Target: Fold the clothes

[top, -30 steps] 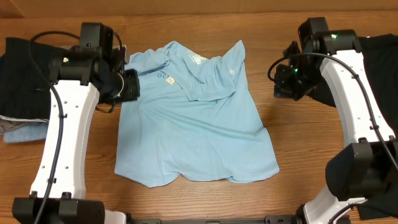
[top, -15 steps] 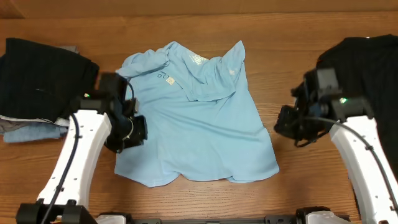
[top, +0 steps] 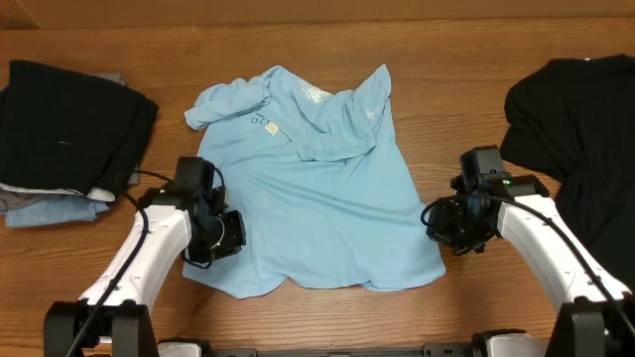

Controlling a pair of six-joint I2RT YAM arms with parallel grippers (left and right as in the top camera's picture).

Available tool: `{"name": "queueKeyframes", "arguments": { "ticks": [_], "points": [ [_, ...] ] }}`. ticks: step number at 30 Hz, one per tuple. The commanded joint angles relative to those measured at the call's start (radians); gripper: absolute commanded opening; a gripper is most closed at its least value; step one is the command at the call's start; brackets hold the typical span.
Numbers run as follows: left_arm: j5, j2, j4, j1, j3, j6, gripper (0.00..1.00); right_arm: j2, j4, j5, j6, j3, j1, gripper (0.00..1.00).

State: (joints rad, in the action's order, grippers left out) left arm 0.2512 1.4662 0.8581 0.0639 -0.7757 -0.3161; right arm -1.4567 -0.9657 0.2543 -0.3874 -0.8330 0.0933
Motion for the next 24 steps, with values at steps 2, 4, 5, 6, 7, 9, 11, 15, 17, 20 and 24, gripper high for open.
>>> {"name": "queueKeyframes", "arguments": {
  "ticks": [2, 4, 5, 6, 7, 9, 11, 15, 17, 20, 24],
  "points": [
    [0.008, -0.007, -0.081, 0.002, 0.084, -0.069, 0.04, -0.050, 0.011, -0.010, -0.005, 0.009, 0.003, 0.04],
    [0.008, -0.007, -0.119, 0.002, 0.116, -0.079, 0.04, -0.059, 0.011, -0.010, 0.002, 0.009, 0.003, 0.04],
    [0.008, -0.007, -0.139, 0.002, 0.134, -0.082, 0.04, -0.059, 0.011, -0.011, 0.004, 0.010, 0.003, 0.04],
    [0.008, -0.007, -0.155, 0.002, 0.148, -0.085, 0.04, -0.059, 0.013, -0.010, 0.019, 0.010, 0.003, 0.04],
    [0.007, -0.007, -0.170, 0.002, 0.163, -0.090, 0.04, -0.059, 0.014, -0.011, 0.025, 0.010, 0.003, 0.04],
    [0.001, -0.007, -0.211, 0.002, 0.198, -0.103, 0.04, -0.059, 0.023, -0.010, 0.024, 0.017, 0.003, 0.04],
    [0.001, -0.007, -0.240, 0.002, 0.220, -0.119, 0.04, -0.059, 0.050, -0.003, 0.024, 0.034, 0.003, 0.04],
    [0.002, -0.007, -0.281, 0.002, 0.242, -0.127, 0.04, -0.059, 0.119, 0.037, 0.024, 0.092, 0.003, 0.04],
    [0.002, -0.007, -0.282, 0.002, 0.242, -0.127, 0.04, -0.059, 0.138, 0.037, 0.024, 0.124, 0.004, 0.04],
    [0.006, -0.007, -0.278, 0.002, 0.243, -0.128, 0.04, -0.059, 0.155, 0.034, -0.002, 0.164, 0.004, 0.04],
    [0.024, -0.007, -0.238, 0.002, 0.243, -0.164, 0.04, -0.059, 0.141, -0.043, -0.135, 0.172, 0.004, 0.04]
  ]
}}
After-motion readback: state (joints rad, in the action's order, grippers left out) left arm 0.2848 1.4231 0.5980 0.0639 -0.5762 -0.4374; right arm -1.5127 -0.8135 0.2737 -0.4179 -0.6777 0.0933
